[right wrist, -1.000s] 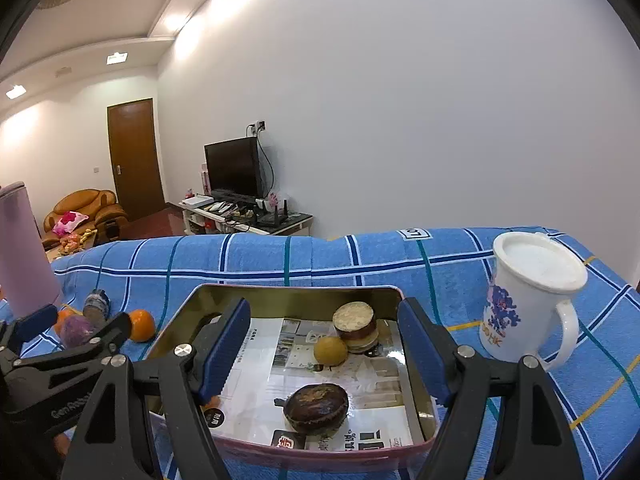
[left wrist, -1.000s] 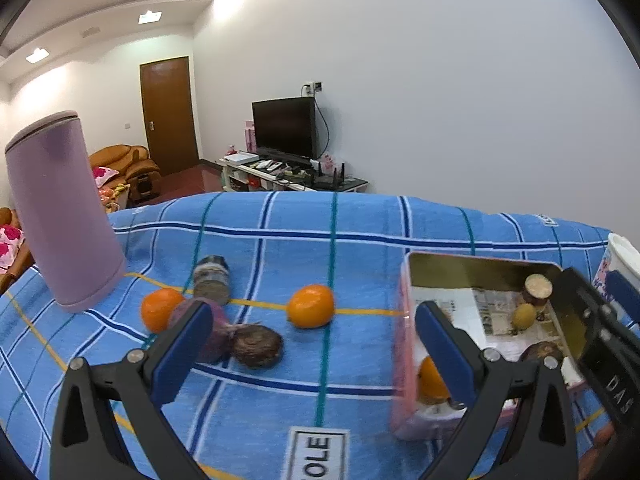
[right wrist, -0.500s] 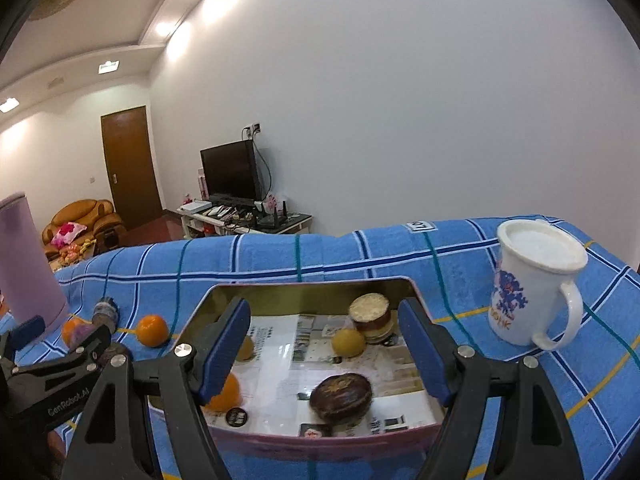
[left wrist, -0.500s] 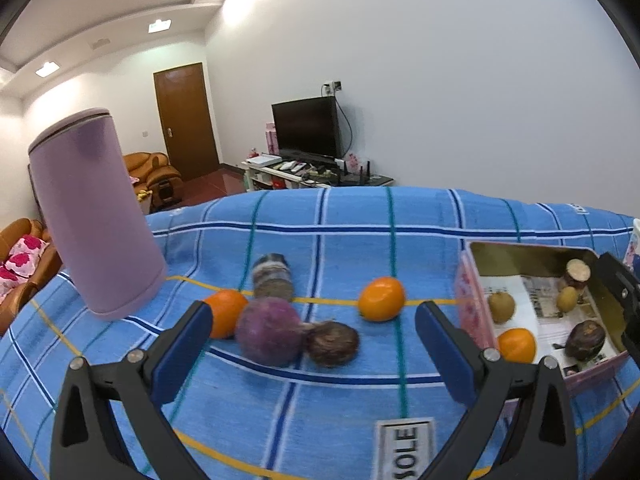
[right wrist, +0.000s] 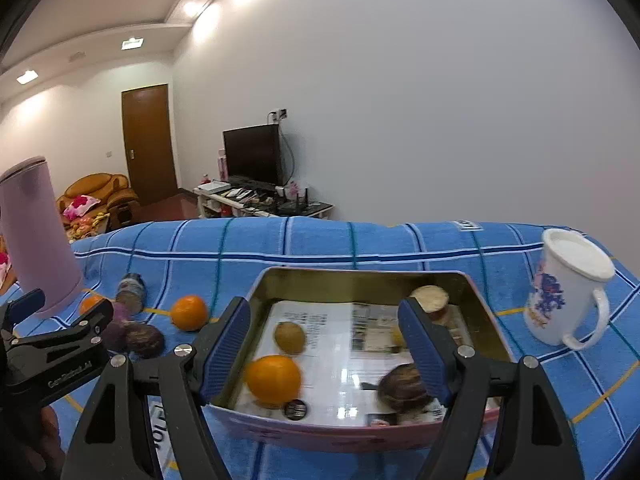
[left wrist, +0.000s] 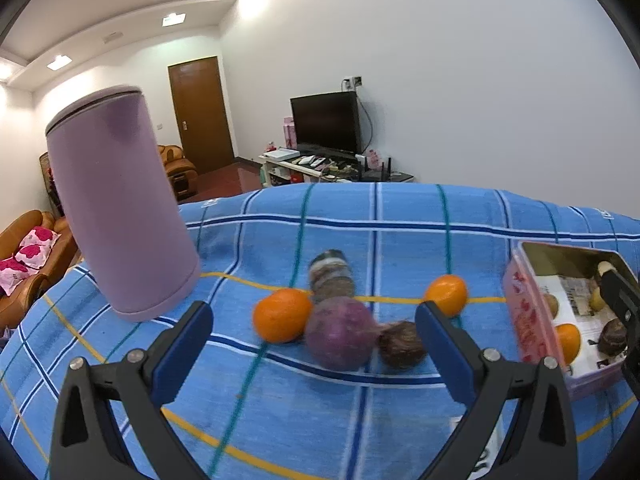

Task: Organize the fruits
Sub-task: 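Move both tools away from the tin toward the fruits on the cloth, then grasp the purple turnip with the right tool while the left tool approaches an orange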

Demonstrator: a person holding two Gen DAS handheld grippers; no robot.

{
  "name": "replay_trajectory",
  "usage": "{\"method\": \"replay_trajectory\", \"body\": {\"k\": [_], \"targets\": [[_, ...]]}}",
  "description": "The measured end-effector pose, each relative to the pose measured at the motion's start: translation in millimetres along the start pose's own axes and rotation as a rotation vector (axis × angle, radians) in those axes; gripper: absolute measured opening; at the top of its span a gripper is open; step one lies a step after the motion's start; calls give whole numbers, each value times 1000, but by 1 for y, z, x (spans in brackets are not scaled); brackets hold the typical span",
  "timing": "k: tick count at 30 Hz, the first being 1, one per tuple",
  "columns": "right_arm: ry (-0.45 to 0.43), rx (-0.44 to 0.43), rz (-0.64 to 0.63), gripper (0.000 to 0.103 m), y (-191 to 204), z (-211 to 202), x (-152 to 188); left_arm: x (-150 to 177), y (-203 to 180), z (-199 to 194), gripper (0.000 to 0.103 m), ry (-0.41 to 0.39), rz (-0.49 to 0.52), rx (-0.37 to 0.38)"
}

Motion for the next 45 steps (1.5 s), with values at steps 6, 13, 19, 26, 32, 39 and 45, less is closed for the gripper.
{"method": "replay_trajectory", "body": {"k": [6,13,19,26,32,39,45], "targets": [[38,-53,-39,78,30,9,3,1,33,20,103,49,-37,-50],[91,-133,-80,77,62,24,7,5,75,44,103,111,-86,-107],[169,-199,-125,77,98,42,15,10,101,60,103,153,-133,-125],[253,-266,-184,69,136,65,21,9,117,67,103,163,-117,-180],[295,-356,-191,68,163,86,19,9,127,70,103,180,-115,-195],[415,-424,-284,68,192,119,27,6,136,71,103,177,-121,-203],[445,-392,-354,55,205,130,34,3,128,67,103,153,-92,-170]]}}
Point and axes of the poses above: each gripper's, at about its wrist camera, not at the fingertips, and z roughly the way its jaws point, y to its left, x to its underside, the point moved 5 cm from there along z, roughly the way its jaws point, and after that the axes turned 10 degrees about -x, right-handed, at the moved point
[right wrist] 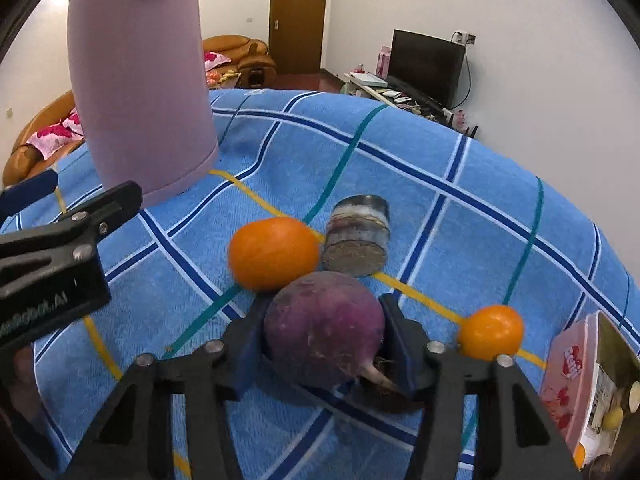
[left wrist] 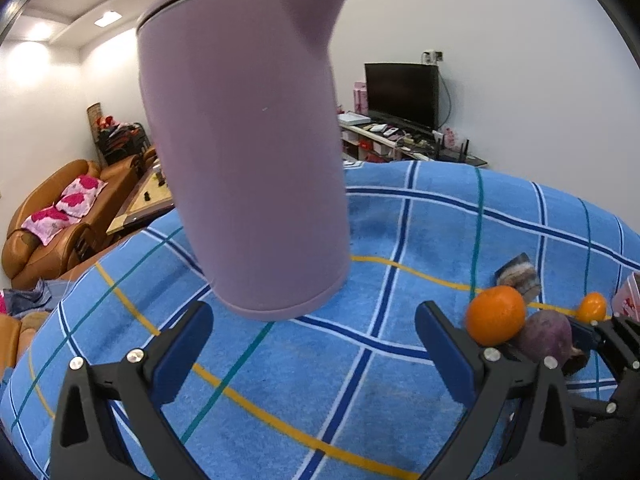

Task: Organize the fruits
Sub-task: 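Grasp the purple turnip with the right tool while the left tool approaches an orange, then grasp the orange with the left tool while the right tool lifts the turnip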

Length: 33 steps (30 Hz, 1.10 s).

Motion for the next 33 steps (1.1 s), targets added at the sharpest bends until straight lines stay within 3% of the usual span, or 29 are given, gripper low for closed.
{"method": "replay_trajectory", "body": {"k": [5,10,15,21,27,33], "targets": [[-18,44,-13,55,5,-8,4,-1,-4,-5,103,-13,2,27],[-201,97,27,55,1,-50,8,-4,-12,-14,103,-55,12,85],[-289,173,53,55,-3,-83,22,-1,-26,-20,103,-58,25,178],[-322,198,103,55,-18,-111,41,3,-32,-18,103,-7,-10,291],[-325,172,195,55,-37,-114,50,12,-60,-23,103,22,50,353],[-334,161,239,55,-46,-121,59,9,-91,-23,96,59,129,325]]}}
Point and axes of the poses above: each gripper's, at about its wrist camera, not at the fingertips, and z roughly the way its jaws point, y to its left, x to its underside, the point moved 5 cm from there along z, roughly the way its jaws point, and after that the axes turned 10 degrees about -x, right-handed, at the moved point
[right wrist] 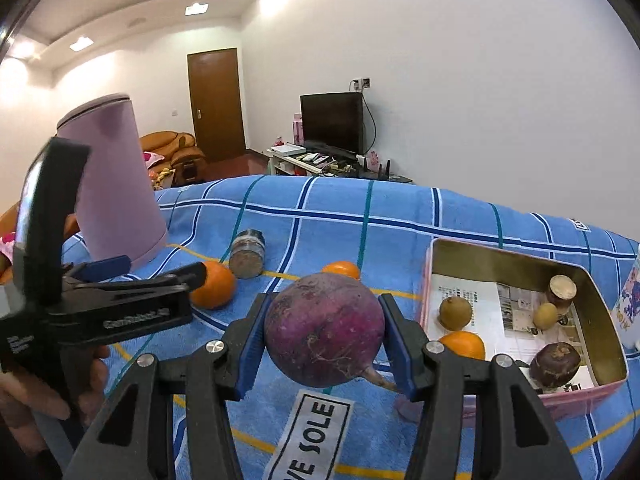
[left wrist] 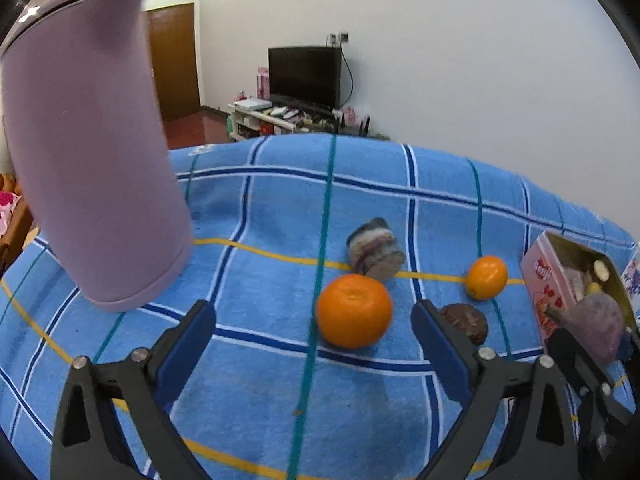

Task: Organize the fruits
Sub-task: 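Grasp the orange with the left tool while the right tool lifts the turnip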

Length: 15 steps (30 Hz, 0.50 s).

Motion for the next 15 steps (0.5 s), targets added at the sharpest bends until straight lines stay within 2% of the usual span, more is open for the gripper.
{"method": "replay_trajectory", "body": {"k": [4,10,12,13,15], "targets": [[1,-7,6,55,0,-5,2,-2,-13,11,89,28,74,-61],[6,-17,11,55,0,-3,2,-4,-20,26,78,80,37,-2],[10,-20,10,55,0,-2,3,2,-25,33,63,103,58,10],[11,-20,8,55,0,-1,2,4,-28,37,58,131,60,32],[13,-17,0,55,1,-1,2,4,-28,36,50,126,49,53]]}}
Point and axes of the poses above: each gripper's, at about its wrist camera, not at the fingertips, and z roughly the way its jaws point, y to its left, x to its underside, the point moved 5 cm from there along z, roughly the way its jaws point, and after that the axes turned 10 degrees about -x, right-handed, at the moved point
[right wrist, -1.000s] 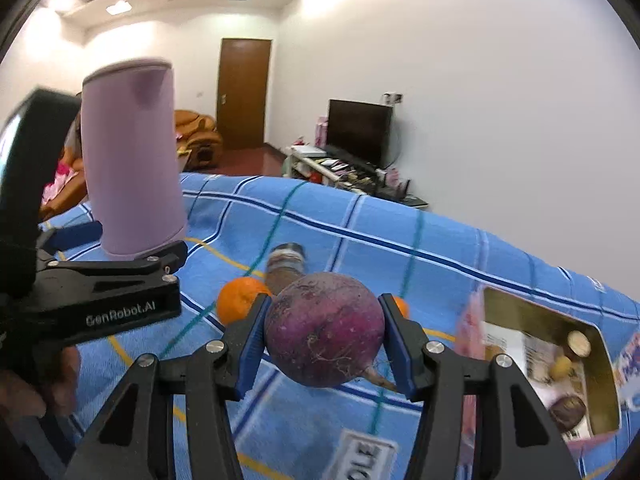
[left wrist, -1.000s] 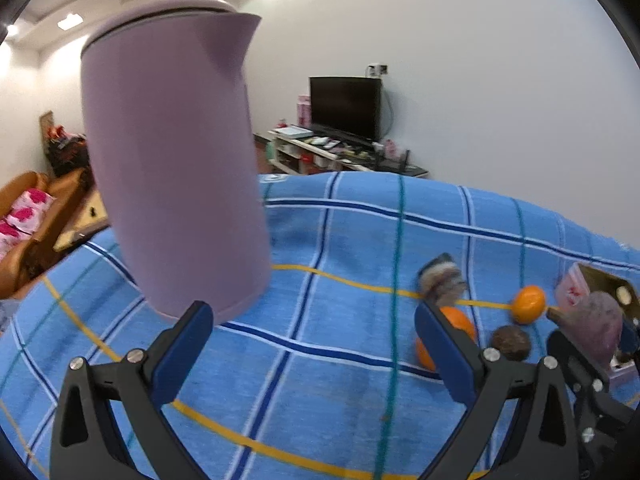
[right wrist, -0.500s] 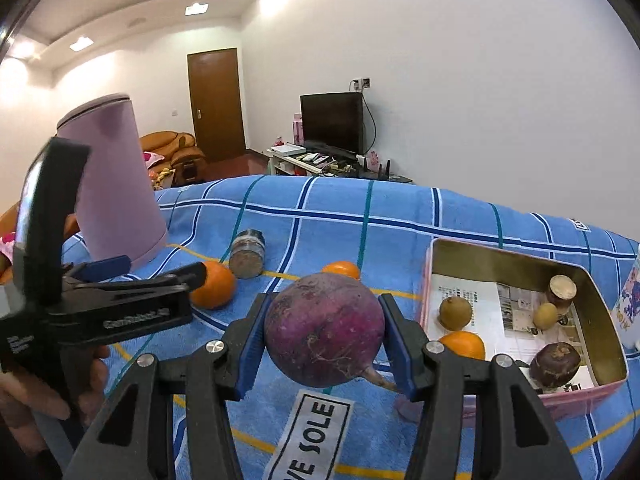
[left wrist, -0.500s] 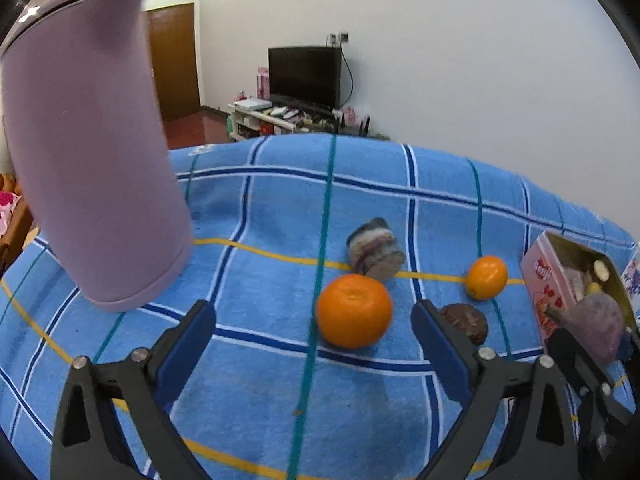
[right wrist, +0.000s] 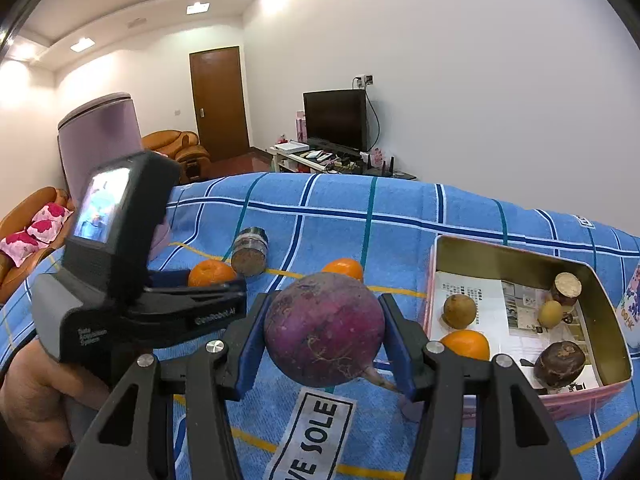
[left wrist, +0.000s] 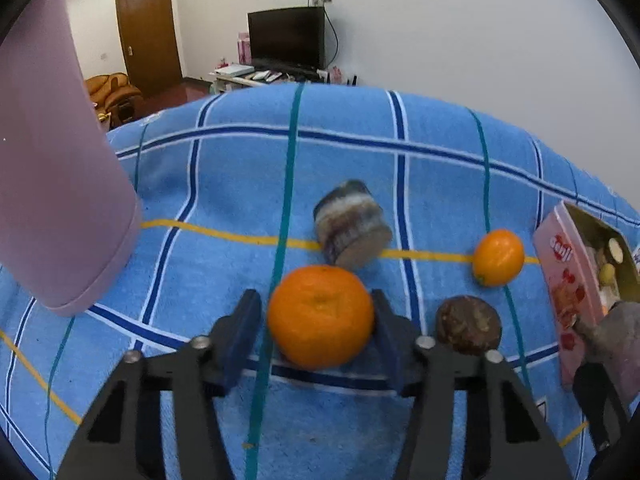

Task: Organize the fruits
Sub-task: 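Grasp the orange with the left tool while the right tool lifts the turnip, then carry the orange and the purple turnip over the pink tin with both tools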

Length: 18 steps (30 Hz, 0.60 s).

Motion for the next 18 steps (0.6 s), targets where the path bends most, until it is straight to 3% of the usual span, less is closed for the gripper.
{"method": "replay_trajectory", "body": {"k": [7,11,18], "targets": [[-17,13,-15,55,3,-3,-1,2,15,-17,49,-72,-84,-21],[-48,29,-44,55,9,-8,-1,6,24,-43,49,-184,-113,-94],[-108,64,-111,55,20,-20,-4,18,29,-71,49,-281,-108,-182]]}}
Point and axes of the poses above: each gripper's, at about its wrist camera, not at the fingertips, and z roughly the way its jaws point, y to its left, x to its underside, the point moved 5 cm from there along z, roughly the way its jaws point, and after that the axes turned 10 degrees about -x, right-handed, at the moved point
